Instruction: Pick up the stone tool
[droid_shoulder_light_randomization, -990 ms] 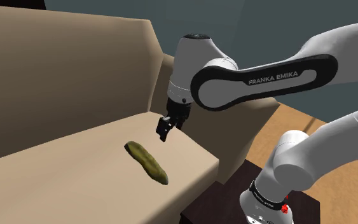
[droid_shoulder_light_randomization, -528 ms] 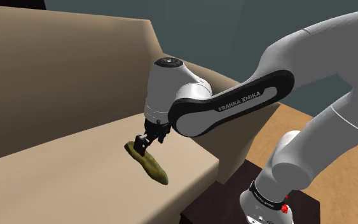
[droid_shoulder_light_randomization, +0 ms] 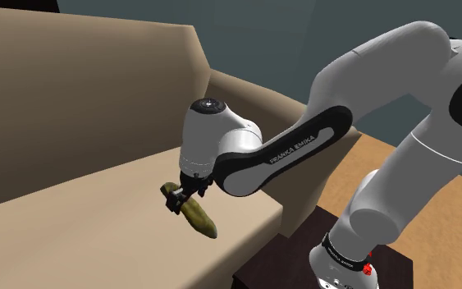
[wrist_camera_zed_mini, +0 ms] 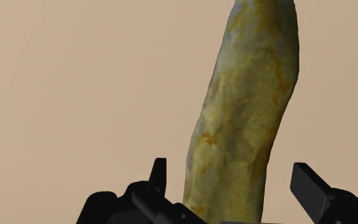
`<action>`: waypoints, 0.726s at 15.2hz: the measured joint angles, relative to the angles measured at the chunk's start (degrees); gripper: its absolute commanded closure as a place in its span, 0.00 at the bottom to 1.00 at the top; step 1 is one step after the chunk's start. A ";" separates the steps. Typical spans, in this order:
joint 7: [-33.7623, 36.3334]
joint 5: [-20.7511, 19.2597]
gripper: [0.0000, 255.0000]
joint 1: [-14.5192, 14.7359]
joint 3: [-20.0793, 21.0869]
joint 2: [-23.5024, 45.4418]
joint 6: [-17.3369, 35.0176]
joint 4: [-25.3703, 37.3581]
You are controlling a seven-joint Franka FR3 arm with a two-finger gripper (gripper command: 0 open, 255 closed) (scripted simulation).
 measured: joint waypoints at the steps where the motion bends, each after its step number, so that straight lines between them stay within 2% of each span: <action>1: 0.37 -0.48 0.00 -0.10 0.10 0.49 0.58 -0.19; 2: 0.77 -0.92 1.00 -0.17 0.23 0.94 1.05 -0.29; 11: 1.18 -1.38 1.00 -0.26 0.33 1.34 1.57 -0.38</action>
